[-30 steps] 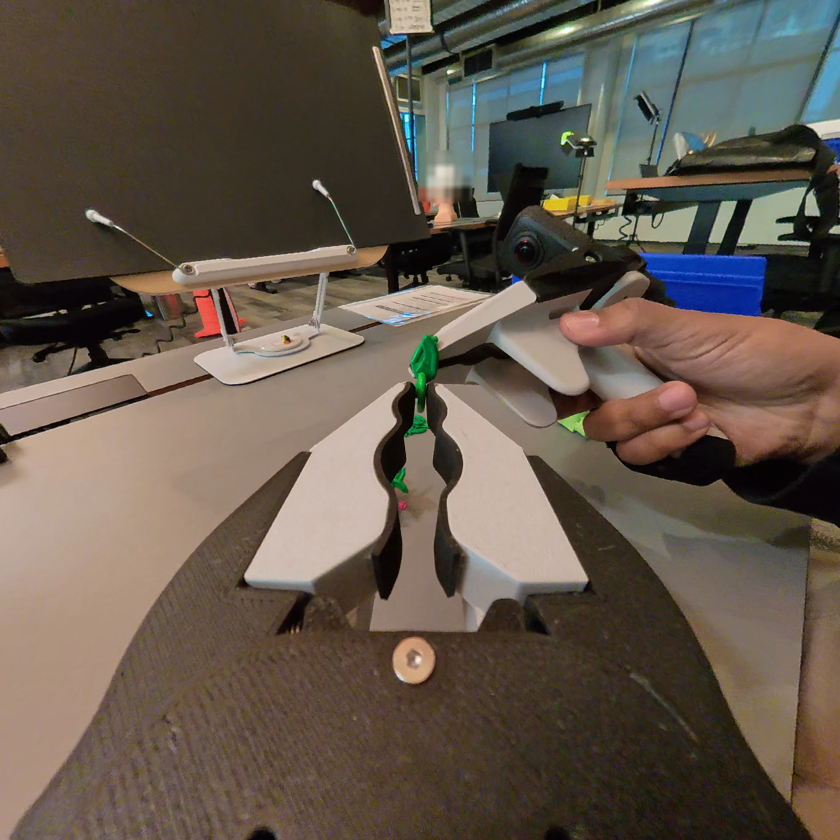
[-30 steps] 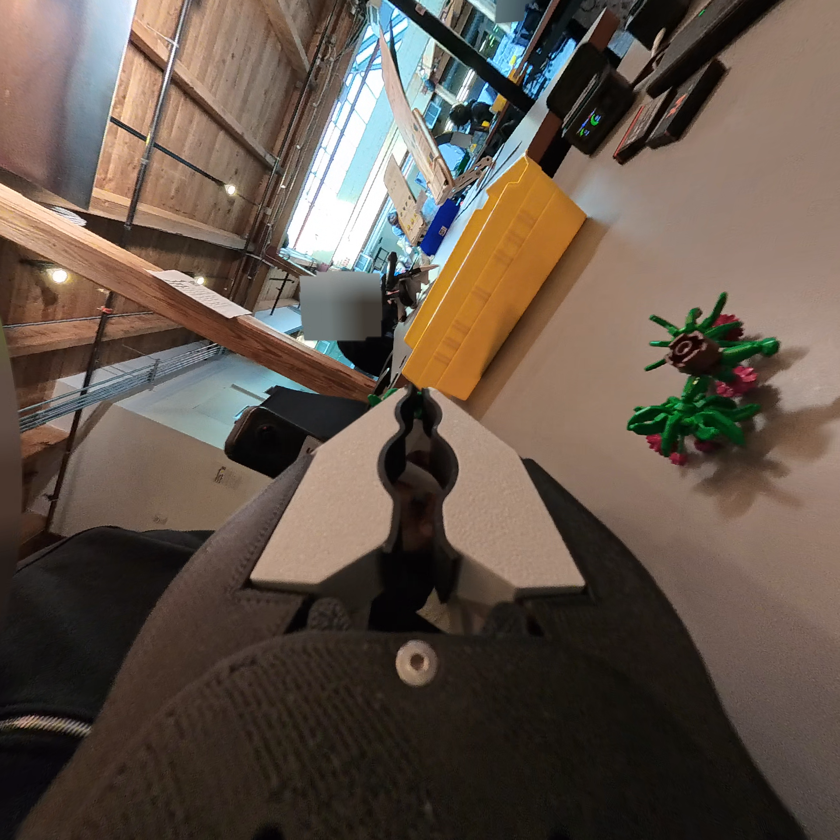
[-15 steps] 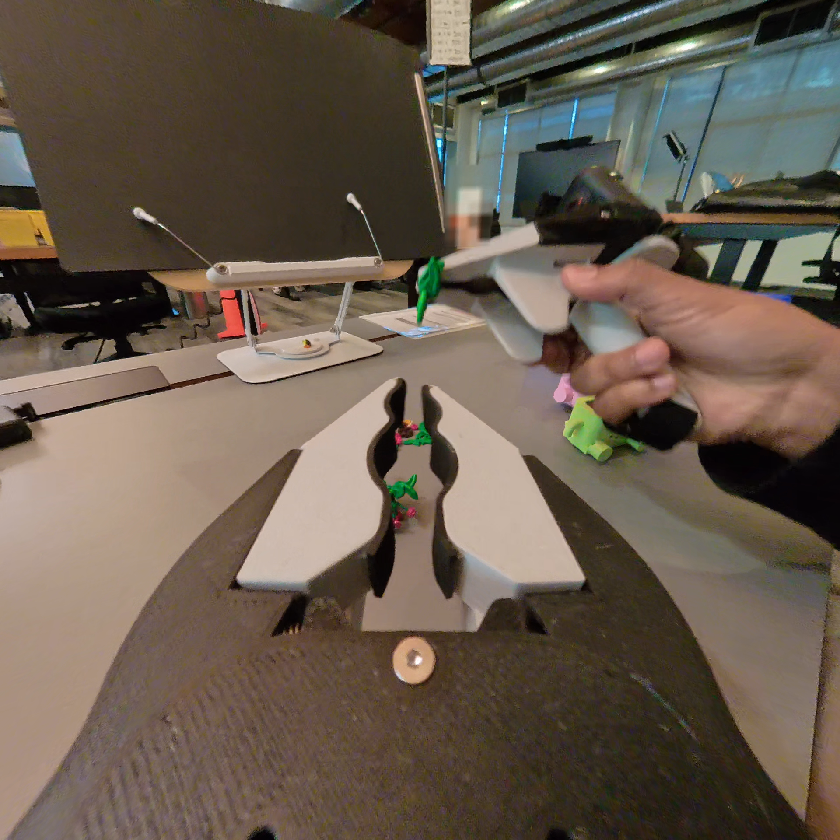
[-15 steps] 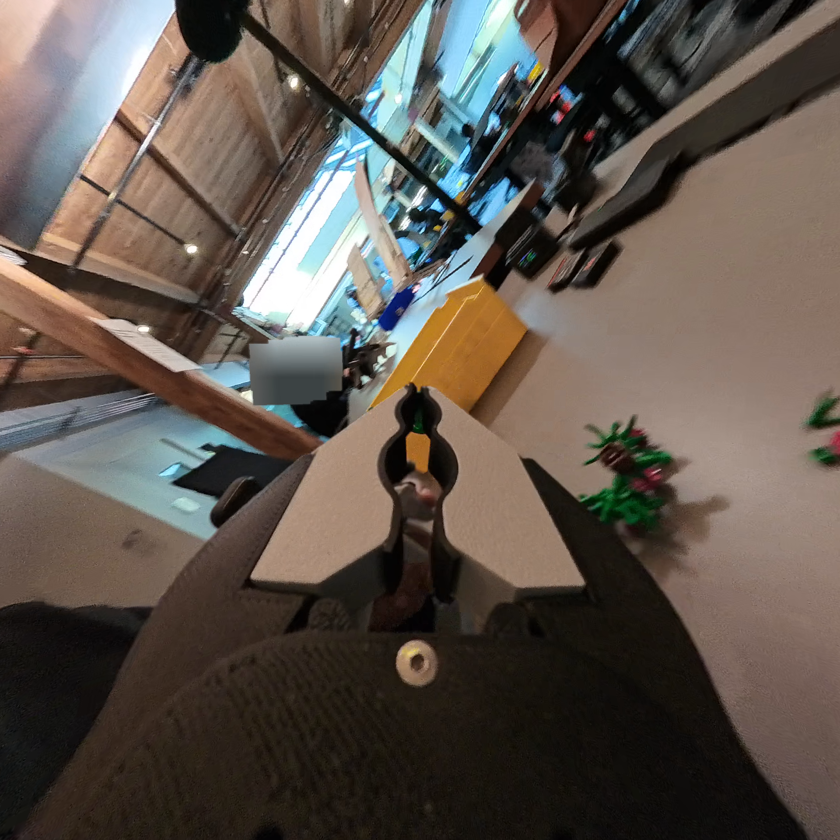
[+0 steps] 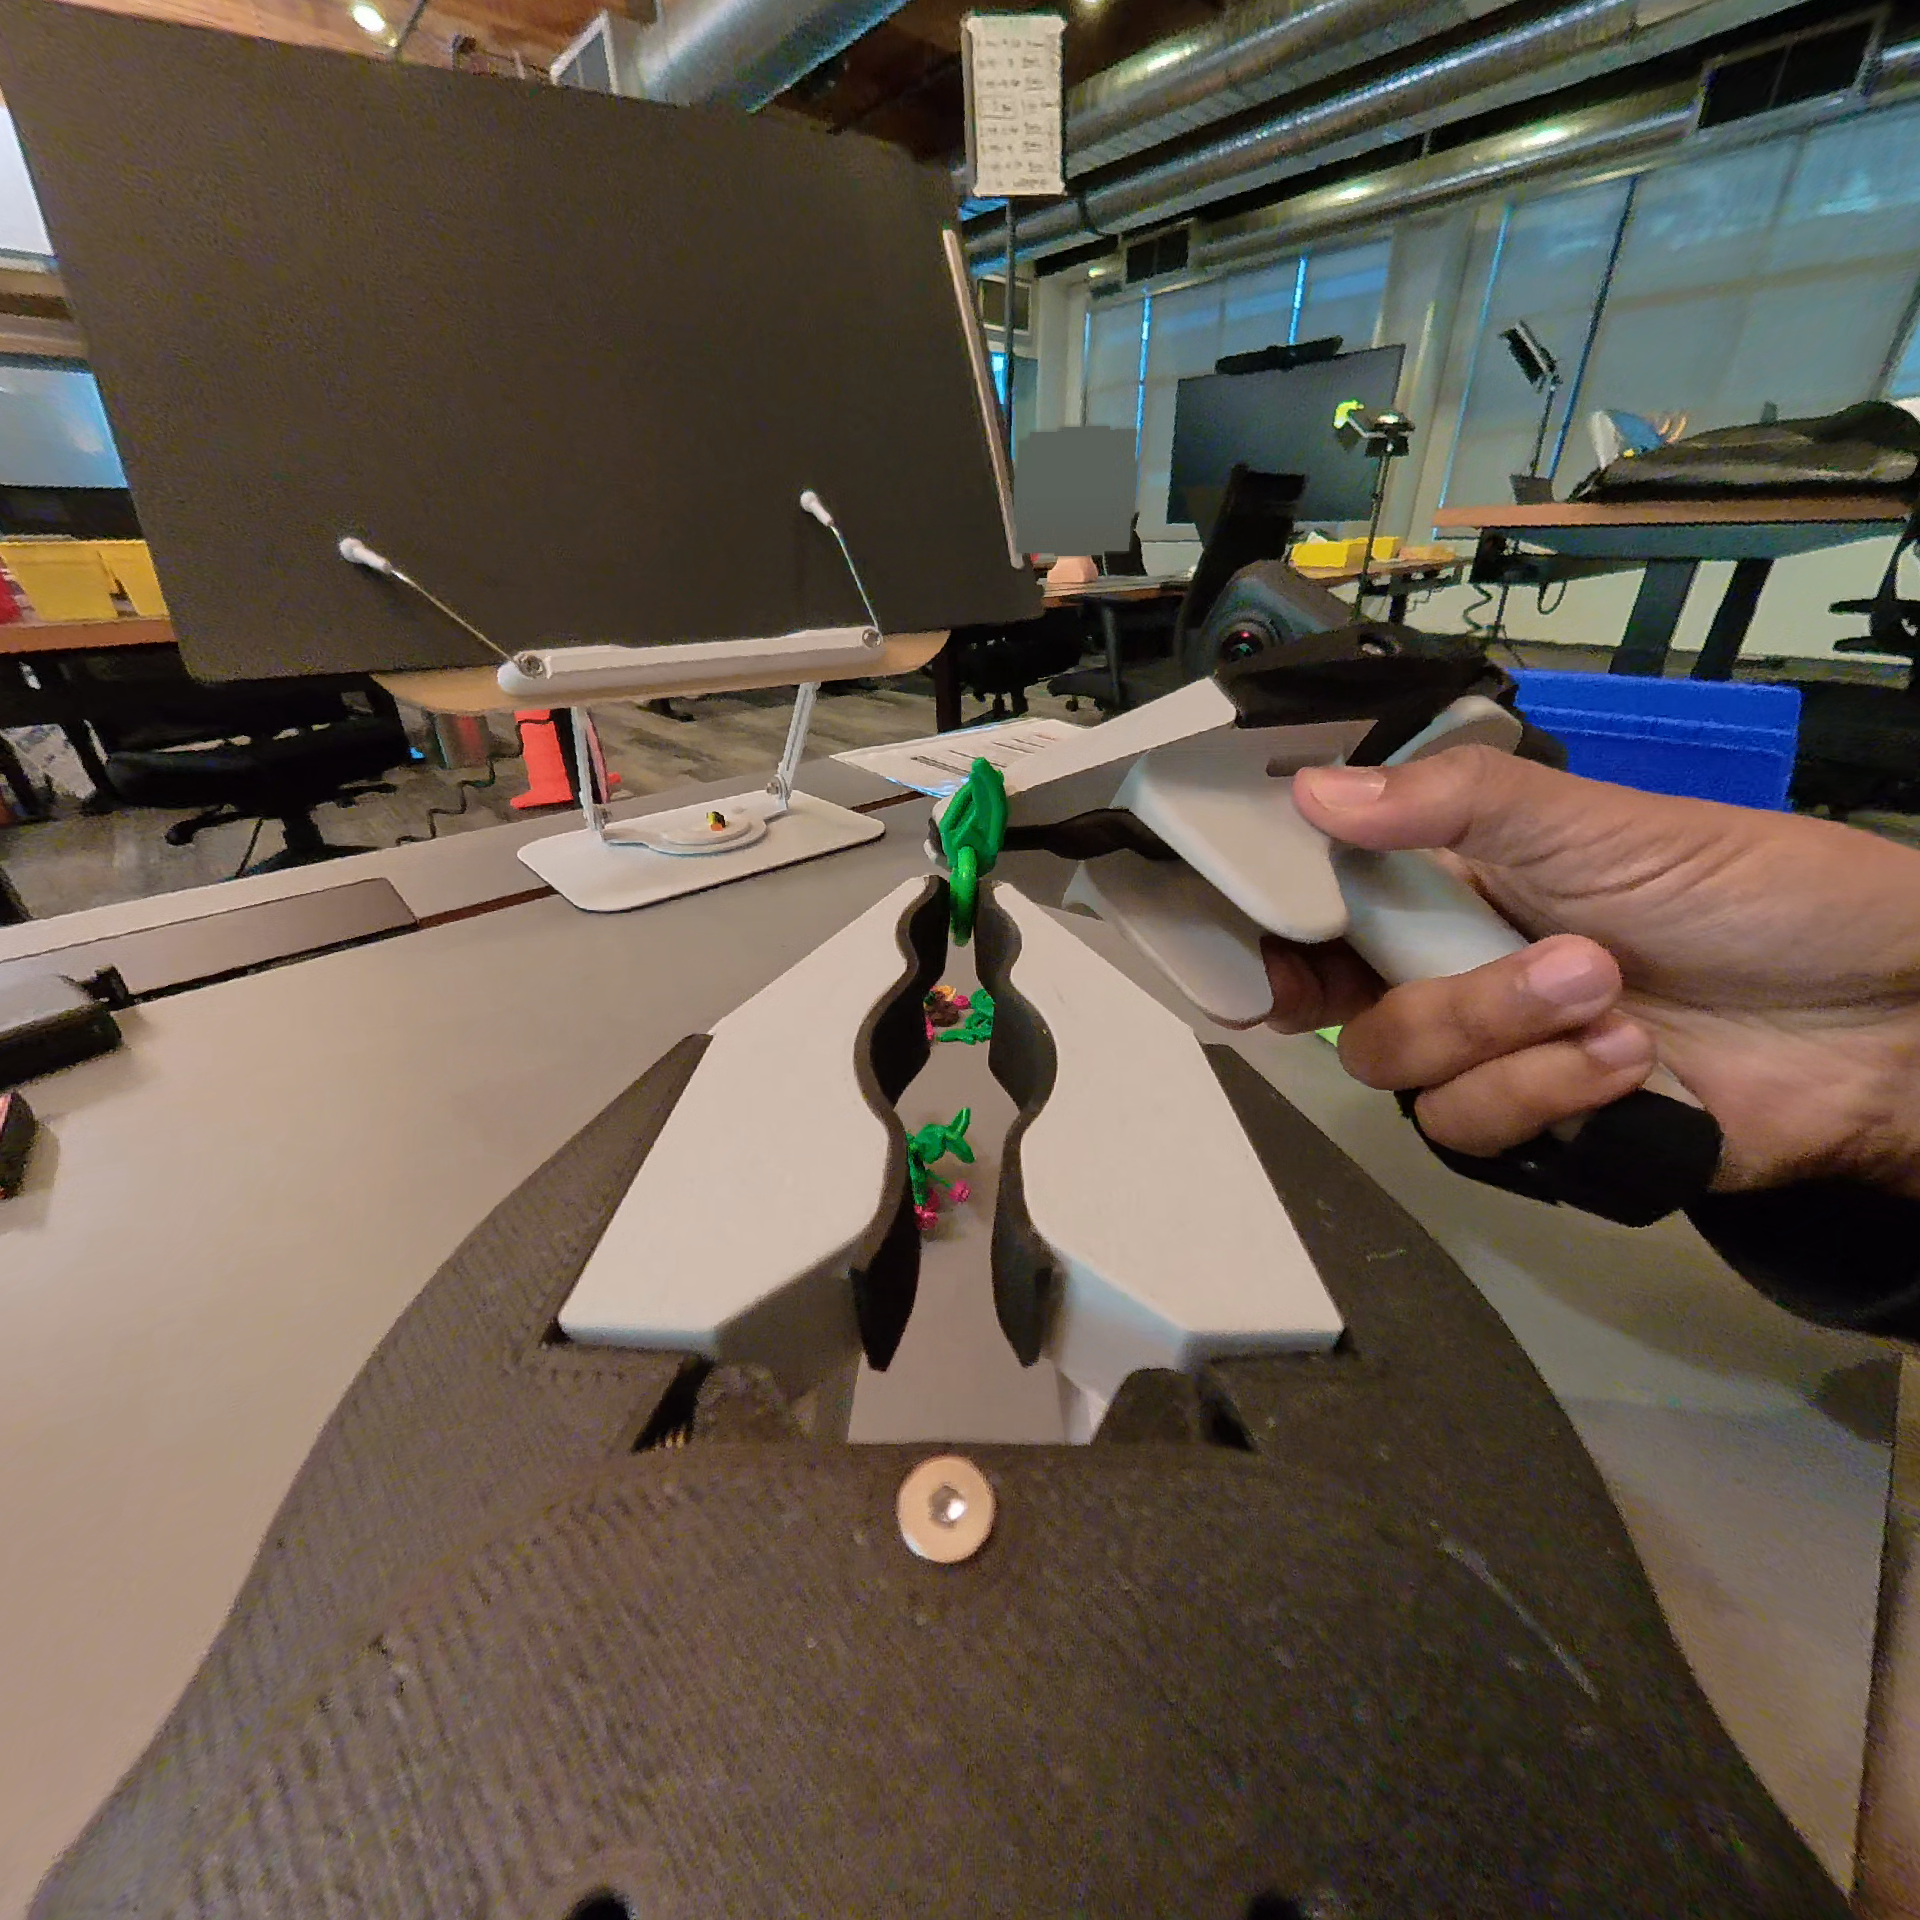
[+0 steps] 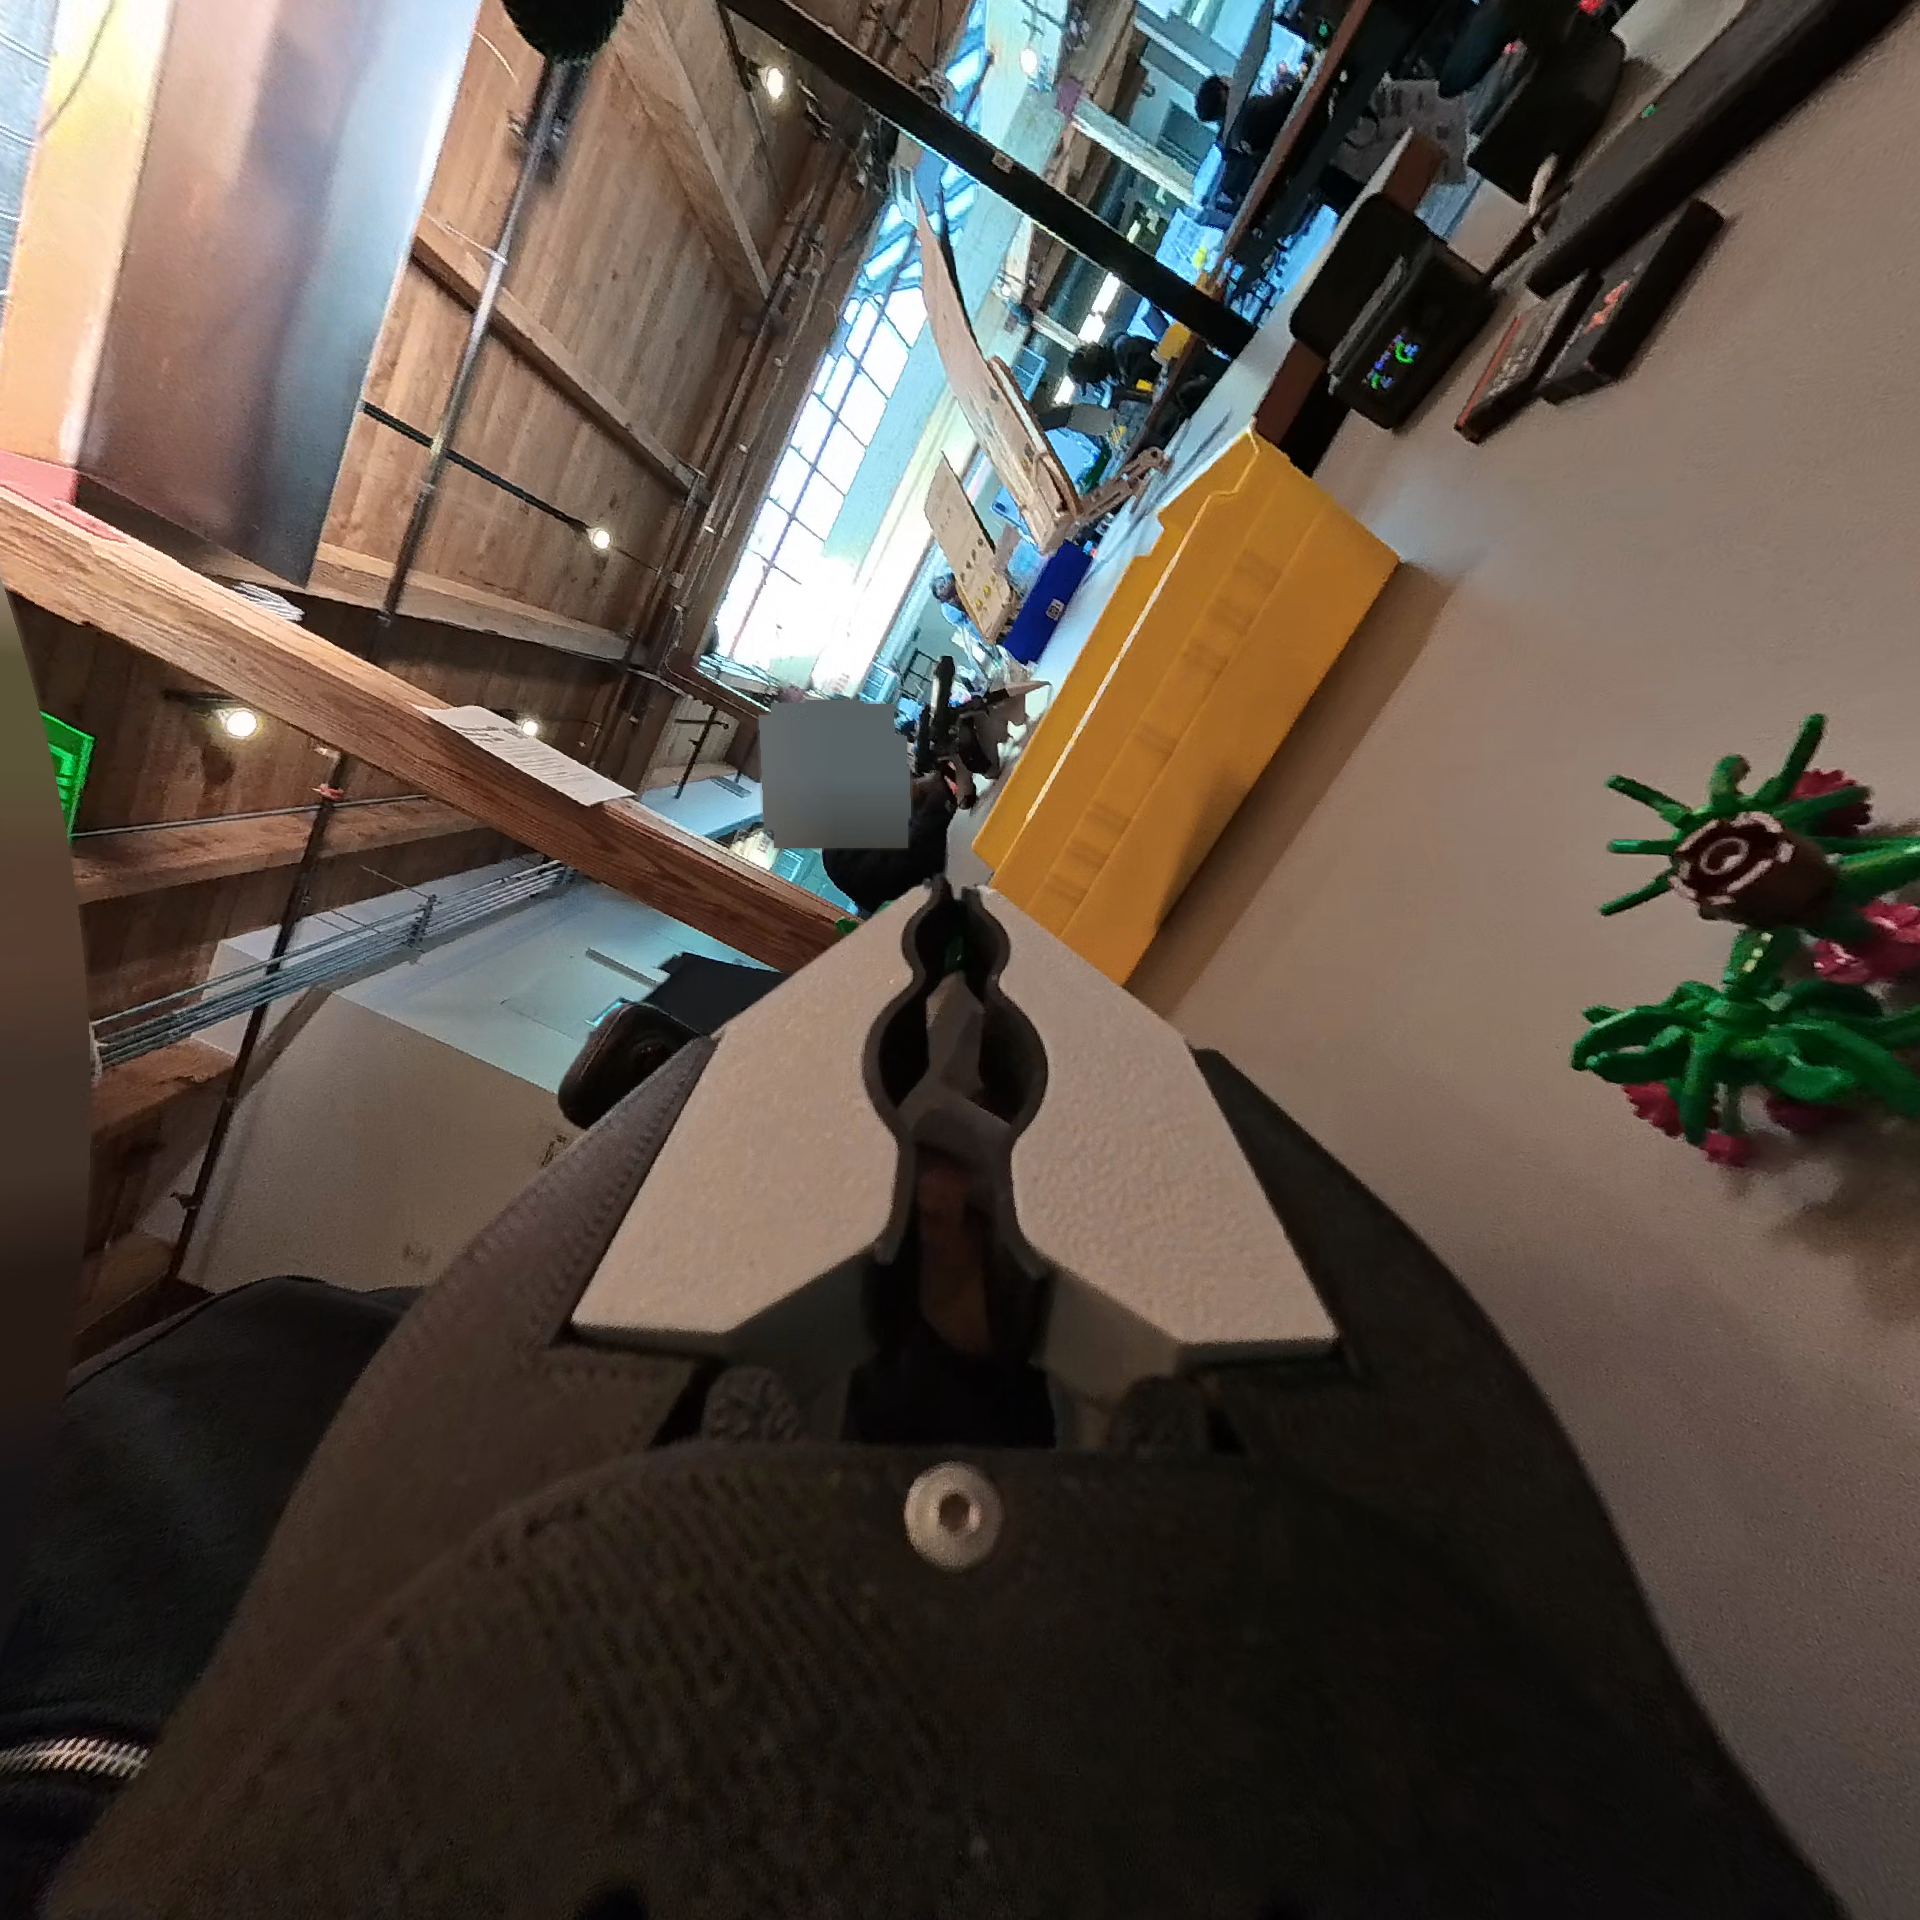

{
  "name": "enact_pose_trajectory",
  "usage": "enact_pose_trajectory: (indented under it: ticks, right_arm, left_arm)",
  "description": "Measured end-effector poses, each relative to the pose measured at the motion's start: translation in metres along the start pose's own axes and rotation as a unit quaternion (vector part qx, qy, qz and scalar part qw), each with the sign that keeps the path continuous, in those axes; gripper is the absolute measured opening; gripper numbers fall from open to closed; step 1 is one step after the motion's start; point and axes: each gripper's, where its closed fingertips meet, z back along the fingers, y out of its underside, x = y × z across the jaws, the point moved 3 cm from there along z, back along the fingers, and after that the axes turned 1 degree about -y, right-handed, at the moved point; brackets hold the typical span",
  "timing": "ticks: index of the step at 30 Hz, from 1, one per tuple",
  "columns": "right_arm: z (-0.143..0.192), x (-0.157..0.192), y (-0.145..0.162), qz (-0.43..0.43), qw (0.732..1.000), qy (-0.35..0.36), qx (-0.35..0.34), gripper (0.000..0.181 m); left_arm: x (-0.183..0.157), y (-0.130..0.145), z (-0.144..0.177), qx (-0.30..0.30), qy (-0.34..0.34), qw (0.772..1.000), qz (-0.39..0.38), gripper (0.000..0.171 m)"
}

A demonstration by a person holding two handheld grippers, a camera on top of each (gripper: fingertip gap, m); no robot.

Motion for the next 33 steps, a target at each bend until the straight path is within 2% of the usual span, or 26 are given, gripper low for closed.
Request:
enact_pose_trajectory:
  ticks: [4, 5, 6, 7, 8, 9, 11, 13, 16, 17, 19, 21, 26, 28, 33]
  right_arm:
    - [0.001, 0.007, -0.012, 0.036, 0.998, -0.009, -0.046, 0.0]
    - [0.012, 0.003, -0.031, 0.047, 0.992, 0.014, -0.116, 0.0]
    - [0.038, -0.003, -0.064, 0.046, 0.977, 0.033, -0.205, 0.0]
    - [0.065, -0.003, -0.091, 0.048, 0.967, 0.031, -0.249, 0.0]
    - [0.075, 0.001, -0.104, 0.073, 0.967, 0.043, -0.241, 0.0]
    - [0.07, 0.006, -0.104, 0.12, 0.968, 0.077, -0.205, 0.0]
    - [0.052, 0.02, -0.092, 0.202, 0.958, 0.133, -0.153, 0.0]
    - [0.036, 0.021, -0.078, 0.216, 0.959, 0.149, -0.111, 0.0]
    - [0.018, 0.005, -0.044, 0.162, 0.977, 0.128, -0.044, 0.0]
    - [0.012, 0.003, -0.032, 0.128, 0.986, 0.1, -0.025, 0.008]
    - [0.001, 0.001, -0.014, 0.054, 0.998, 0.038, -0.008, 0.014]
    - [-0.006, -0.004, -0.004, 0.019, 1.0, 0.016, -0.003, 0.015]
    - [-0.017, -0.001, 0.004, -0.006, 1.0, -0.022, 0.003, 0.018]
    - [-0.019, -0.002, 0.008, -0.003, 1.0, -0.021, 0.011, 0.008]
    - [-0.016, 0.001, 0.005, -0.012, 0.999, -0.045, -0.005, 0.001]
  left_arm:
    - [-0.005, -0.013, -0.003, 0.004, -0.013, 0.999, -0.039, 0.0]
    - [-0.009, -0.018, 0.001, -0.012, -0.004, 0.999, -0.046, 0.0]
    - [-0.009, -0.024, 0.009, -0.031, -0.016, 0.998, -0.05, 0.0]
    - [-0.007, -0.027, 0.014, -0.032, -0.027, 0.997, -0.058, 0.0]
    - [-0.006, -0.027, 0.014, -0.028, -0.028, 0.998, -0.049, 0.0]
    - [-0.005, -0.025, 0.011, -0.025, -0.017, 0.999, -0.019, 0.0]
    - [0.0, -0.012, 0.003, -0.011, -0.01, 1.0, 0.024, 0.0]
    - [0.011, -0.006, 0.002, -0.006, -0.017, 0.999, 0.043, 0.0]
    - [0.029, -0.011, 0.01, -0.024, -0.032, 0.996, 0.085, 0.0]
    - [0.032, -0.01, 0.011, -0.025, -0.034, 0.995, 0.089, 0.0]
    - [0.034, -0.008, 0.011, -0.024, -0.035, 0.995, 0.088, 0.0]
    - [0.031, -0.008, 0.01, -0.023, -0.031, 0.996, 0.084, 0.0]
    - [0.023, -0.007, 0.008, -0.017, -0.026, 0.998, 0.054, 0.0]
    - [0.02, -0.005, 0.007, -0.014, -0.029, 0.999, 0.038, 0.0]
    - [0.017, -0.006, 0.006, -0.007, -0.039, 0.999, -0.011, 0.0]
